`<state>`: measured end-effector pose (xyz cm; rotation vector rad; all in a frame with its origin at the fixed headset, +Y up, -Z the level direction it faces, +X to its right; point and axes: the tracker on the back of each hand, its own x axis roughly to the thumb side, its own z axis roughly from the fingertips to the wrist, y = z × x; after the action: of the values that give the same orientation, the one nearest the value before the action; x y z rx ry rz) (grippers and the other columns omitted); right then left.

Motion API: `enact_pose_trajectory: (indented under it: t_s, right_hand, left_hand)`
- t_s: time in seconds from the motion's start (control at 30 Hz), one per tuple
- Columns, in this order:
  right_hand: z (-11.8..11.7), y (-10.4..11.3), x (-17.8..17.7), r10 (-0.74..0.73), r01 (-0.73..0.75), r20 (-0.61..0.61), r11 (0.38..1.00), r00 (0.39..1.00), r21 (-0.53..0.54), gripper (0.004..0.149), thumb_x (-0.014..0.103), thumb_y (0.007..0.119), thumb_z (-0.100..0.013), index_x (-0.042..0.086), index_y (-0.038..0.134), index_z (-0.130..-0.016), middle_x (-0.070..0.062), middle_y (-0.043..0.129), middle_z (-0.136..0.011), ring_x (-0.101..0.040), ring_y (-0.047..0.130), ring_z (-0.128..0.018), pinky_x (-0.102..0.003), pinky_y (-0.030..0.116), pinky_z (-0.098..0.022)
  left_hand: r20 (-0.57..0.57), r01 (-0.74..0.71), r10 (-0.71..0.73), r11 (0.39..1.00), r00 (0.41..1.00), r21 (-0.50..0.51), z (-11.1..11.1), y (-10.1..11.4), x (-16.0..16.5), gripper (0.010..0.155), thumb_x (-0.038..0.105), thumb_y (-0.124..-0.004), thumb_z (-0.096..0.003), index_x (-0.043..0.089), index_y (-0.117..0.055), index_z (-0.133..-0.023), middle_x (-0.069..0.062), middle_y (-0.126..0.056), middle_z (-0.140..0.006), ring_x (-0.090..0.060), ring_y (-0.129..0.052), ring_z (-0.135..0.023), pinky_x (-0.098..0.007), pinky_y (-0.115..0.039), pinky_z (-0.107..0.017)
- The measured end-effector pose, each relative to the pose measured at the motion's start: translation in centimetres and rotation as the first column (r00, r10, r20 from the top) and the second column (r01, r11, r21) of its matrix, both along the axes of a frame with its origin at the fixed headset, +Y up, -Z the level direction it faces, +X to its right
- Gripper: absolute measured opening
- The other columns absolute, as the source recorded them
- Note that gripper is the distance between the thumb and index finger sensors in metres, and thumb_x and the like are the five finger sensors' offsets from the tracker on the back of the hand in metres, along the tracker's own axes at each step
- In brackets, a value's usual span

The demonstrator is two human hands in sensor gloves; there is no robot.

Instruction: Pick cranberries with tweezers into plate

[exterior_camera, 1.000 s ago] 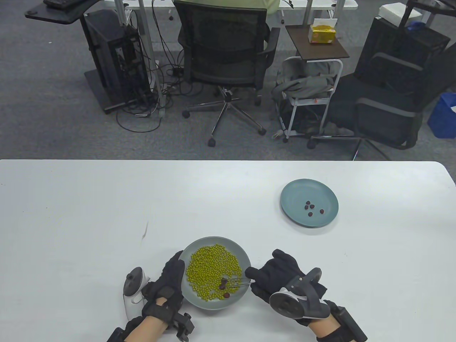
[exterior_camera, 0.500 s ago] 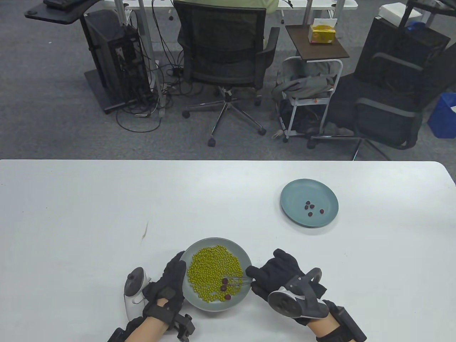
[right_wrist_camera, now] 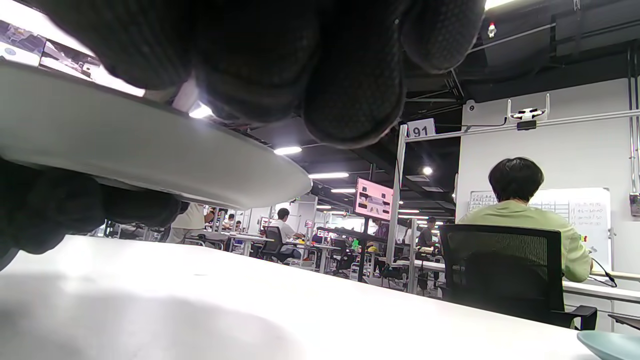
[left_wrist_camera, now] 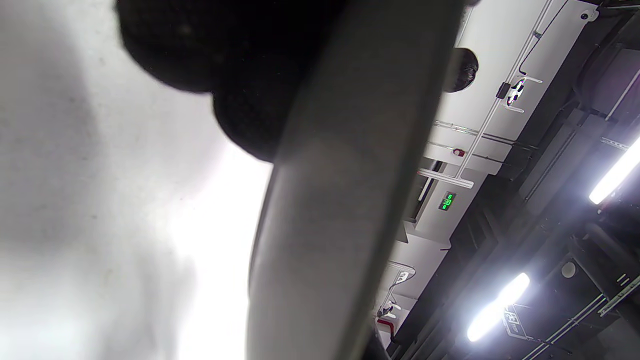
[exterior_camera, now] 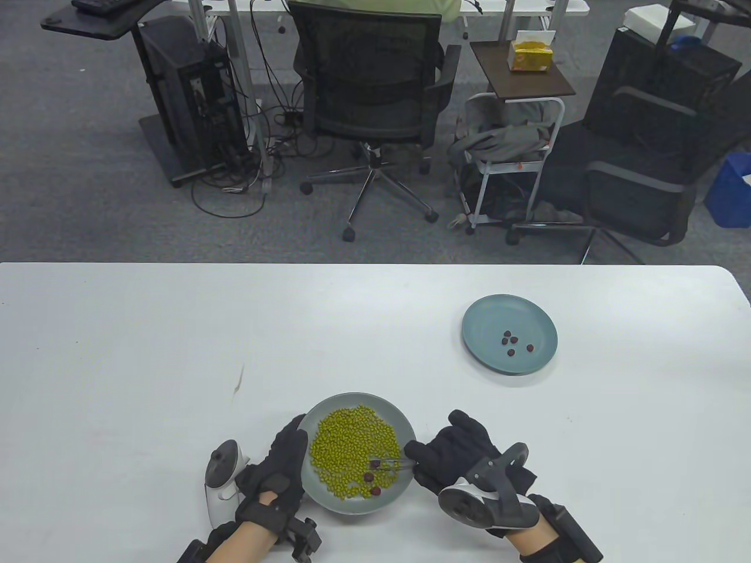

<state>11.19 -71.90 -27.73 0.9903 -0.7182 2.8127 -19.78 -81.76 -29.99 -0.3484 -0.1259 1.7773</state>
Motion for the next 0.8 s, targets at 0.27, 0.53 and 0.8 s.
enact_pose_trajectory:
  t_s: [0.27,0.53,0.8]
  right_hand:
    - [0.0,0.0,0.2,-0.021,0.021,-0.005,1.0,1.0,-0.002,0.046,0.052,0.072,-0.036,0.035,0.079,-0.078,0.019,0.088,-0.053,-0.011,0.089,-0.062,-0.045,0.053,-0.072]
    - [0.2,1.4,1.2,-0.103,0.103,0.014,0.995,0.995,-0.006,0.046,0.052,0.071,-0.036,0.034,0.079,-0.078,0.018,0.088,-0.052,-0.011,0.089,-0.061,-0.046,0.054,-0.072]
    - [0.1,1.3,1.5,-0.142,0.143,0.024,0.989,0.99,-0.045,0.046,0.052,0.071,-0.036,0.033,0.079,-0.077,0.018,0.088,-0.052,-0.01,0.089,-0.06,-0.046,0.055,-0.072]
  left_hand:
    - [0.001,-0.003,0.003,1.0,1.0,-0.004,0.0,0.0,0.1,0.063,0.05,-0.058,-0.0535,0.021,-0.034,-0.103,-0.006,-0.065,-0.095,-0.026,-0.102,-0.047,-0.035,-0.089,-0.03]
    - [-0.003,-0.014,0.014,1.0,1.0,0.002,0.2,0.3,0.3,0.063,0.05,-0.058,-0.0534,0.021,-0.034,-0.103,-0.006,-0.065,-0.095,-0.026,-0.102,-0.047,-0.035,-0.089,-0.03]
    - [0.015,0.023,-0.023,1.0,1.0,0.021,0.4,0.3,0.7,0.063,0.05,-0.059,-0.0533,0.021,-0.034,-0.103,-0.006,-0.065,-0.095,-0.026,-0.103,-0.047,-0.035,-0.089,-0.03]
